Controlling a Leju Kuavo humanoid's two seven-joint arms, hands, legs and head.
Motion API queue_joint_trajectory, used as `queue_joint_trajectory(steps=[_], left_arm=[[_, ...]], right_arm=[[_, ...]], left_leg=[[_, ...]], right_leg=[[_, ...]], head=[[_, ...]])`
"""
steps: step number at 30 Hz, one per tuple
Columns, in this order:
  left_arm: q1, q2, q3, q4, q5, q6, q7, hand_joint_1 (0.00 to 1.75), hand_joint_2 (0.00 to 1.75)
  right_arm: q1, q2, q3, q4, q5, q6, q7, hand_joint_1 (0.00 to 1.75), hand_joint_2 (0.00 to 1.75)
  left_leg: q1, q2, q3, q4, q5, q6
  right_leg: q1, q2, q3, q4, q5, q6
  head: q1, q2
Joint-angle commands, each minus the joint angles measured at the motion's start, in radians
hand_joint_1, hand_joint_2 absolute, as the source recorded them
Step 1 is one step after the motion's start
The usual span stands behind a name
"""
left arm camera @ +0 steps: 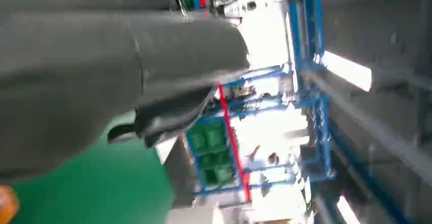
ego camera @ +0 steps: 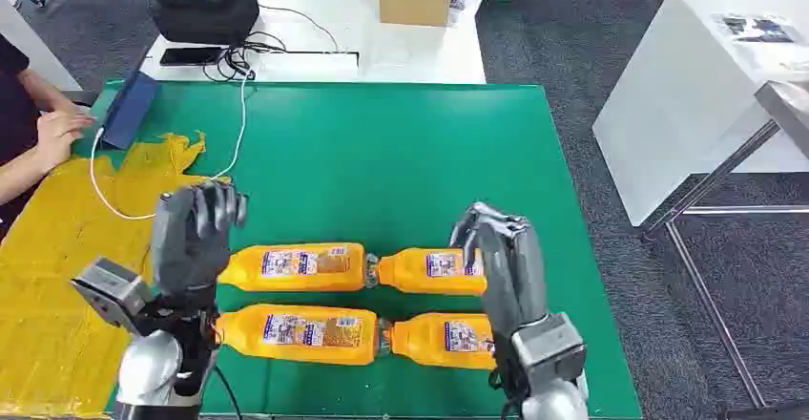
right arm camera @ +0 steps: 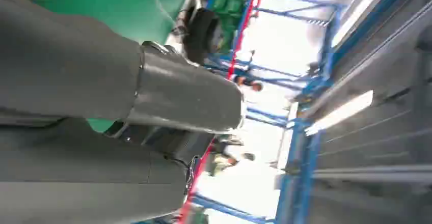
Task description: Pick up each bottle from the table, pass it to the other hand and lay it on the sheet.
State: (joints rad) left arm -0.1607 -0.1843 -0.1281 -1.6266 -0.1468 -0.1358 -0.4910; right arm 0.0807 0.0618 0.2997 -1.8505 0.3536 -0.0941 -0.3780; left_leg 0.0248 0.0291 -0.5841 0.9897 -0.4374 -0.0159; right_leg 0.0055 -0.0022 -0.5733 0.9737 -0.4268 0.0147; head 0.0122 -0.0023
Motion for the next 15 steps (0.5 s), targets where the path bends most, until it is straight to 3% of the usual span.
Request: queue_joint_trajectory(steps=[1, 3, 4, 13, 15], left_arm=[[-0.086, -0.028, 0.054, 0.176, 0.064, -0.033, 0.087, 0.00, 0.00], [-0.094, -0.025, 0.065, 0.196, 0.068, -0.017, 0.094, 0.00, 0.00], [-0.093, -0.023, 0.065, 0.200, 0.066, -0.014, 0.094, 0.00, 0.00], [-0.082, -0.027, 0.078, 0.190, 0.036, 0.014, 0.089, 0.00, 0.00], [-0.088, -0.028, 0.083, 0.197, 0.029, 0.018, 0.093, 0.00, 0.00]], right_arm=[[-0.090, -0.038, -0.102, 0.276, 0.025, 0.116, 0.176, 0.00, 0.00], [-0.099, -0.059, -0.079, 0.286, 0.072, 0.113, 0.181, 0.00, 0.00], [-0.101, -0.065, -0.063, 0.282, 0.110, 0.105, 0.191, 0.00, 1.75], [-0.098, -0.118, 0.079, 0.261, 0.334, 0.074, 0.249, 0.00, 1.75], [-0.122, -0.187, 0.144, 0.286, 0.436, 0.130, 0.343, 0.00, 1.75]], left_leg=[[-0.001, -0.002, 0.006, -0.003, 0.000, 0.003], [0.000, 0.000, 0.004, -0.002, 0.000, 0.002], [-0.001, -0.001, 0.006, -0.003, 0.000, 0.003], [-0.001, 0.000, 0.003, -0.001, 0.000, 0.002], [-0.001, 0.000, 0.002, -0.001, 0.000, 0.002]], right_leg=[[-0.001, 0.001, 0.006, -0.003, 0.001, 0.002], [0.000, 0.001, 0.004, -0.002, 0.001, 0.001], [0.000, 0.000, 0.006, -0.003, 0.001, 0.002], [0.000, 0.000, 0.002, -0.001, 0.000, 0.001], [-0.001, 0.000, 0.002, -0.001, 0.000, 0.001]], head=[[0.000, 0.000], [0.000, 0.000], [0.000, 0.000], [0.000, 0.000], [0.000, 0.000]])
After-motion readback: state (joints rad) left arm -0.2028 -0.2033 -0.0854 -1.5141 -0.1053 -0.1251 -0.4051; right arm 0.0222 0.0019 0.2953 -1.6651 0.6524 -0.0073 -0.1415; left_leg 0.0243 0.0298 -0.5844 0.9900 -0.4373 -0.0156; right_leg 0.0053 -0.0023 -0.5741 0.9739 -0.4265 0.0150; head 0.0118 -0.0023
